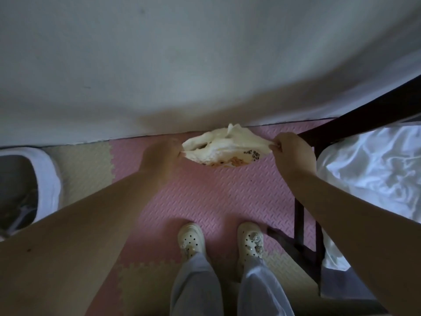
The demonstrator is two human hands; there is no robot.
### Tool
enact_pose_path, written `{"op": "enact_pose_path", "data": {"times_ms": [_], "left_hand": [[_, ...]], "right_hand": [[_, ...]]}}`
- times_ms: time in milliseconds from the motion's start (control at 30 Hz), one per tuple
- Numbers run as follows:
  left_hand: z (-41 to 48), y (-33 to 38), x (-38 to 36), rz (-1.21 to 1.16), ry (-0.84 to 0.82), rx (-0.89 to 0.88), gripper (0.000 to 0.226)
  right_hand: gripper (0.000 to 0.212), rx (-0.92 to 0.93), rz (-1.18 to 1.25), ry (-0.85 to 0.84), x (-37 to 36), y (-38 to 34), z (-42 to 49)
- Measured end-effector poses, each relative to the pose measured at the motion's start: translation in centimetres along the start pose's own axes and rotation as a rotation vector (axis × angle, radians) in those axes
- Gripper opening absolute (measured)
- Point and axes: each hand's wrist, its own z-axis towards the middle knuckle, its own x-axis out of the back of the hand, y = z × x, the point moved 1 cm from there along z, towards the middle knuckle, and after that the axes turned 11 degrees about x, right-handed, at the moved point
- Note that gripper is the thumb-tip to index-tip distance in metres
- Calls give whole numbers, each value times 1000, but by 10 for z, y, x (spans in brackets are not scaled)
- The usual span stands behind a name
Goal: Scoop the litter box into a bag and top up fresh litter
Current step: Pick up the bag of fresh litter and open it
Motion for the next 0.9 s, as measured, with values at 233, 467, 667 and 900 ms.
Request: {"op": "enact_pose_path", "data": {"times_ms": [233,467,667,900], "left_hand": [[-70,11,141,-200,201,-12,14],[-197,51,385,-333,670,-68,12],[-304,86,551,-607,1034,-1,6],[-380,104,684,-676,1353,73,6]], "right_hand": [[15,41,204,188,135,-52,-47],[8,213,467,534,372,-164,-122],[11,418,659,844,546,-254,-175],[13,608,783,970,681,-336,-207]]}}
